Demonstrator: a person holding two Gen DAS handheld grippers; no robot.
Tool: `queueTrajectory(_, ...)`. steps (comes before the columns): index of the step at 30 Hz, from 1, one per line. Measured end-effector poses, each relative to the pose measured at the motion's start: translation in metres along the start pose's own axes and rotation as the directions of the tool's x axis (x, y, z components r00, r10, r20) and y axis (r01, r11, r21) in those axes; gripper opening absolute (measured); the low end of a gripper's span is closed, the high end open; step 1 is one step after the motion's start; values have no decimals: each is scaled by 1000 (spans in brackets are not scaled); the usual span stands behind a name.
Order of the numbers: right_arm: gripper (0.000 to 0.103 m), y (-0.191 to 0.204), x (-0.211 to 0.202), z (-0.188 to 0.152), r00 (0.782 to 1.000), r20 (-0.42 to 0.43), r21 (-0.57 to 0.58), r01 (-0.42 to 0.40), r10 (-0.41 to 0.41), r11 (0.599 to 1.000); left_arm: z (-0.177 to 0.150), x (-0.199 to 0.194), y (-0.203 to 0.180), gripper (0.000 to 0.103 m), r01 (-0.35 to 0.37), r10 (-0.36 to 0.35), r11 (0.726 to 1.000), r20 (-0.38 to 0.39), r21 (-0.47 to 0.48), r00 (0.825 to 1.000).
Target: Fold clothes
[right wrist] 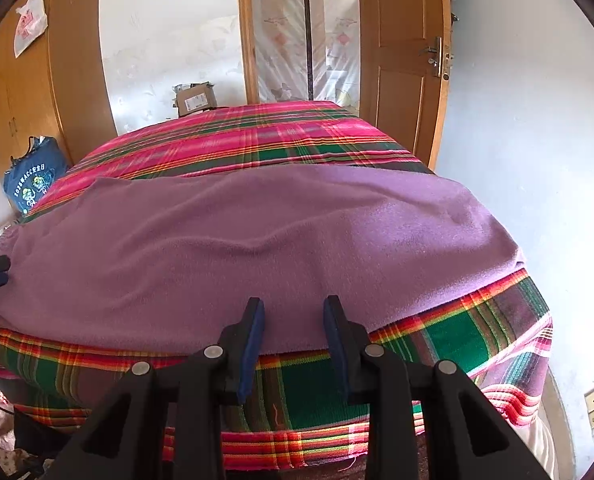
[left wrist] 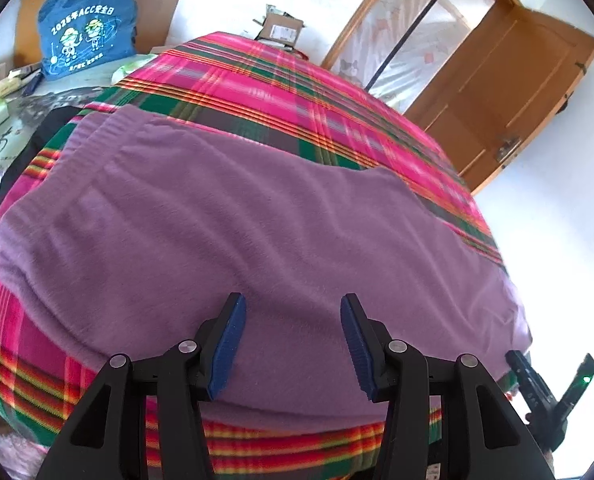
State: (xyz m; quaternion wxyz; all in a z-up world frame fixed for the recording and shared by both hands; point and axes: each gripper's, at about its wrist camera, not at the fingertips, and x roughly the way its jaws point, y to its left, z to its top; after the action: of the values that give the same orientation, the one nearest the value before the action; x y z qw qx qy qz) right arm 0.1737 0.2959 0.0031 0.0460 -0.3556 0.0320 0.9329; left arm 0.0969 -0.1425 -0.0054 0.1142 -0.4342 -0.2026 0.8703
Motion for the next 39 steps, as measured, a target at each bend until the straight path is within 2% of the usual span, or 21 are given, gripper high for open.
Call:
queueTrajectory(7,32,-1,0,1,1000,-9,6,3,-3,1000,-10,-19,20,51,20,-18,999,41,-44,999)
queueTrajectory(11,31,2,0,5,999,-22,10,35,-35,999,-16,-31,33,51,30,-26,996,50,-84,998)
queueTrajectory(16,31,12,-7,12,999,16,0,28,-28,1000,-21,-41,43,51,6,0,994,58,-107,998)
queueTrajectory(19,31,21,-8,18,999,34,-9,-2,2,1000,-23,-44,51,51,7,2,991,63,-131,998)
queueTrajectory(25,31,49,-6,31,995,56,-65,-81,85,995,-25,-52,68,51,-65,83,976,79,-208,993)
queueTrajectory(30,31,82,0,36,984,50,-138,-162,170,977,-19,-56,85,51,-23,53,955,94,-296,994)
queueTrajectory(35,31,119,2,36,968,41,-223,-234,249,946,-9,-59,103,51,-23,77,922,125,-386,989)
queueTrajectory(39,31,137,5,36,960,22,-265,-262,278,928,0,-55,116,51,-18,79,898,122,-439,989)
